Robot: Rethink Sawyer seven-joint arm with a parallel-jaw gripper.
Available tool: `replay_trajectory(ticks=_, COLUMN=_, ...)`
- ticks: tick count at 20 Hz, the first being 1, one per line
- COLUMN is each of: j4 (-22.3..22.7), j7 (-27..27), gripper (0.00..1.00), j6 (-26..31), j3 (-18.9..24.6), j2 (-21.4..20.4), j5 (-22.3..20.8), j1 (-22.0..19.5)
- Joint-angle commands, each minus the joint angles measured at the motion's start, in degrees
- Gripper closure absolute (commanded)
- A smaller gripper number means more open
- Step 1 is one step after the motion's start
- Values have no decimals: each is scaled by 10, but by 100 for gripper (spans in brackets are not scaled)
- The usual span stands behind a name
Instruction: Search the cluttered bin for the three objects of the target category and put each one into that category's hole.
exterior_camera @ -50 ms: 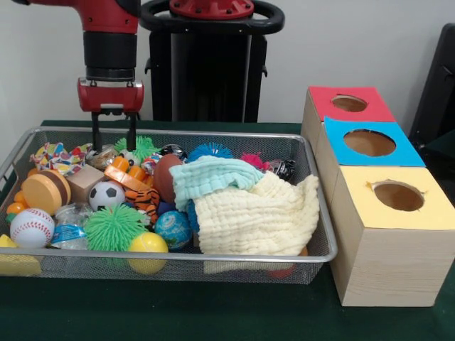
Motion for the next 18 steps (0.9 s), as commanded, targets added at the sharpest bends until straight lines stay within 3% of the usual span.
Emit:
replay_trajectory(ticks=1, j4=-116, j7=22, gripper=0, j6=54, j3=-79, j2=7, j5=-56, j1=63)
replay_trajectory(ticks=7, j4=-139, j7=28, gripper=0, j6=52, j3=-119, j2=25, j5=-64, j1=99)
replay_trajectory(ticks=14, j4=-143, j7=19, gripper=0, j6=62, j3=-124, j2=36, j5=-49, j1=102)
replay_trajectory(ticks=18, j4=-161, j7=28, gripper=0, j6=76, j3=-156, j2=59, j5=-52, j1=126)
